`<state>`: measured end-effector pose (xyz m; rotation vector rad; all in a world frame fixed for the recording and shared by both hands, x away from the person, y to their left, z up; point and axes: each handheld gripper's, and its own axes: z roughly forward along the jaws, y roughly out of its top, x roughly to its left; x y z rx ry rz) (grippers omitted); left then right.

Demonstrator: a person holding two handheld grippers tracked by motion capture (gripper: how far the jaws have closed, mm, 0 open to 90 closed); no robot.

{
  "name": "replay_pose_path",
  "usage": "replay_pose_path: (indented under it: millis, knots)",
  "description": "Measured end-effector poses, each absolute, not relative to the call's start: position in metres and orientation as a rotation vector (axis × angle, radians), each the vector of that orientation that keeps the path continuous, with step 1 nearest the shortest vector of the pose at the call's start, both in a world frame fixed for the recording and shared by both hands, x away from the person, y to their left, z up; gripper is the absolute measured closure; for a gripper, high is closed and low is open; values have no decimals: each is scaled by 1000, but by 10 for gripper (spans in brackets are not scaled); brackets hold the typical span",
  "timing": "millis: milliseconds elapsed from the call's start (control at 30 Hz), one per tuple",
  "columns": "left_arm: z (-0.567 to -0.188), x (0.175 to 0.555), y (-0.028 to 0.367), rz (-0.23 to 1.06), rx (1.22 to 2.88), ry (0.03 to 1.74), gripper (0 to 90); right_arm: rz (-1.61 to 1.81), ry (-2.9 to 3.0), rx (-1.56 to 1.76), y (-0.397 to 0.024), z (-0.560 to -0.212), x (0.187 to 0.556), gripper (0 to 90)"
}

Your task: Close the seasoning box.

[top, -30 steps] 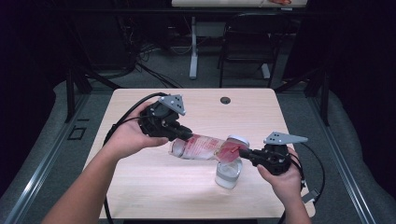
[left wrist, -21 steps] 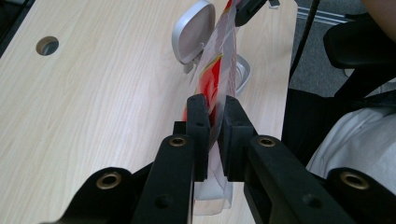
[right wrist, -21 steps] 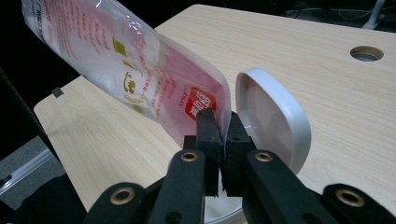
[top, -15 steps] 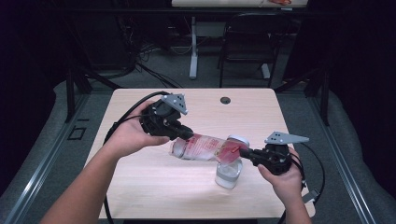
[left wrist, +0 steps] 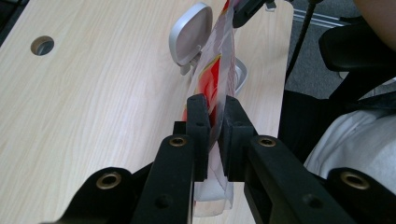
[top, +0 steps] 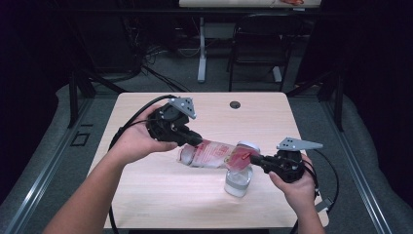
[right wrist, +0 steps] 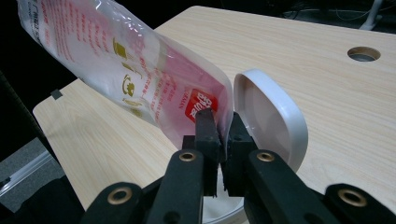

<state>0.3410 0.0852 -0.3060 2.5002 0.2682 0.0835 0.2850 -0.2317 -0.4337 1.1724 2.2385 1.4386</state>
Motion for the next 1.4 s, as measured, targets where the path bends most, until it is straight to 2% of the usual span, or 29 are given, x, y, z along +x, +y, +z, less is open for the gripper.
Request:
replay_pose_path:
  millis: [1400]
  knots:
    - [-305,346,81,72,2466,289,839,1458,2229,1204,-236,-438,288,862]
